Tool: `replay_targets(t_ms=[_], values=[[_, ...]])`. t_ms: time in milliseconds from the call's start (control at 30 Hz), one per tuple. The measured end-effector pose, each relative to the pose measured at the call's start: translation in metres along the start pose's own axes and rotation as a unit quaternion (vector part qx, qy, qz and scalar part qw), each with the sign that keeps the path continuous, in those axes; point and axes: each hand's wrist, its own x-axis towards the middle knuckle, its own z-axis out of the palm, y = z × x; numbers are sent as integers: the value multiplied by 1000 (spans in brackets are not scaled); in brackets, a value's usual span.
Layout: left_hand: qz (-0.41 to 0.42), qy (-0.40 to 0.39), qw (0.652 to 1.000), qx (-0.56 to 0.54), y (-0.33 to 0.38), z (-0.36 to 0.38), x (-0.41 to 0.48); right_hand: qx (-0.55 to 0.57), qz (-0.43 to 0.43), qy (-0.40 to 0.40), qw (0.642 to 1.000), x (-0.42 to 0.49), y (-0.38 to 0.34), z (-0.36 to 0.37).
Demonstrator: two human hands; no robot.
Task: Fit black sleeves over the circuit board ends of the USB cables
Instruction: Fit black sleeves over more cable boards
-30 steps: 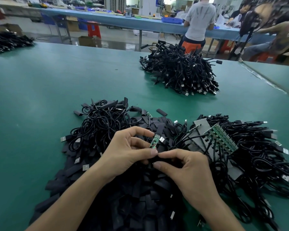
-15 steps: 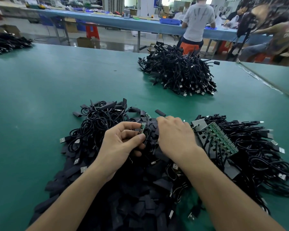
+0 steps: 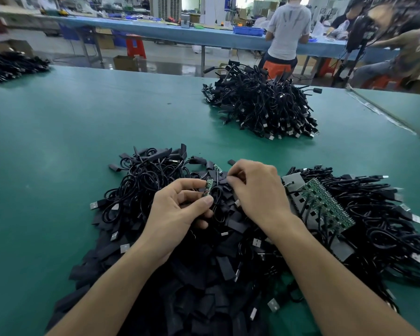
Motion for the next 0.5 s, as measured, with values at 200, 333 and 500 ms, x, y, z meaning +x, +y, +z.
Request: replay_targets(t_ms=[200,333,500], values=[[-14,5,1000,-15,1,2,0,264,21,-11,964,-40,-12,-14],[-17,7,999,-33,2,1,-1,290,-3,-53,956,-58,-7,-4],[-23,-7,999,-48,4,0,0,322,10,-28,946,-68,3,7]])
